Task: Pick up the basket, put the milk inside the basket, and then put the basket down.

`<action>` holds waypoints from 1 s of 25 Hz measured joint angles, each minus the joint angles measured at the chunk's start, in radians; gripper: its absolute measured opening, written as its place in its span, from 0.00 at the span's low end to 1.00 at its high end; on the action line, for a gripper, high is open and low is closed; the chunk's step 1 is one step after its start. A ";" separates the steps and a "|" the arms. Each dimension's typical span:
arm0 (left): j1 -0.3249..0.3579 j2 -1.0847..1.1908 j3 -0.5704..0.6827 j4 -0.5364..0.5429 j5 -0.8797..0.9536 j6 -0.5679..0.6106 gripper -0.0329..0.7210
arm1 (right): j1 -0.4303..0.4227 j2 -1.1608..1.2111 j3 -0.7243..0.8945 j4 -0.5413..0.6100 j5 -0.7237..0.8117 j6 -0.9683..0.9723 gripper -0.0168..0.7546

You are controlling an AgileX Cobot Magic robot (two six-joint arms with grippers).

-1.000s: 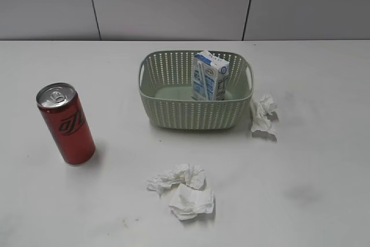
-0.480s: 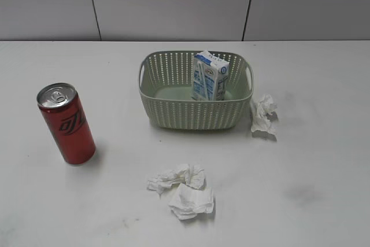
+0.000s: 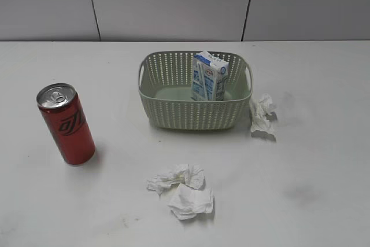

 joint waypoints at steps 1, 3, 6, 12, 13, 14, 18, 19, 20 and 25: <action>0.006 0.000 0.000 0.000 -0.001 0.000 0.83 | 0.000 -0.005 0.000 -0.010 0.000 0.010 0.78; 0.009 0.000 0.000 0.000 -0.001 0.000 0.83 | 0.000 -0.006 0.000 -0.016 0.000 0.021 0.78; 0.010 0.000 0.000 0.000 -0.001 0.000 0.83 | 0.000 -0.006 0.000 -0.019 0.000 0.025 0.78; 0.010 0.000 0.000 0.000 -0.001 0.000 0.83 | 0.000 -0.006 0.000 -0.022 0.000 0.027 0.78; 0.010 0.000 0.000 0.000 -0.001 0.000 0.83 | 0.000 -0.006 0.000 -0.022 0.000 0.027 0.78; 0.010 0.000 0.000 0.000 -0.001 0.000 0.83 | 0.000 -0.006 0.000 -0.022 0.000 0.027 0.78; 0.010 0.000 0.000 0.000 -0.001 0.000 0.83 | 0.000 -0.006 0.000 -0.022 0.000 0.027 0.78; 0.010 0.000 0.000 0.000 -0.001 0.000 0.83 | 0.000 -0.006 0.000 -0.022 0.000 0.027 0.78; 0.010 0.000 0.000 0.000 -0.001 0.000 0.83 | 0.000 -0.006 0.000 -0.022 0.000 0.027 0.78; 0.010 0.000 0.000 0.000 -0.001 0.000 0.83 | 0.000 -0.006 0.000 -0.022 0.000 0.027 0.78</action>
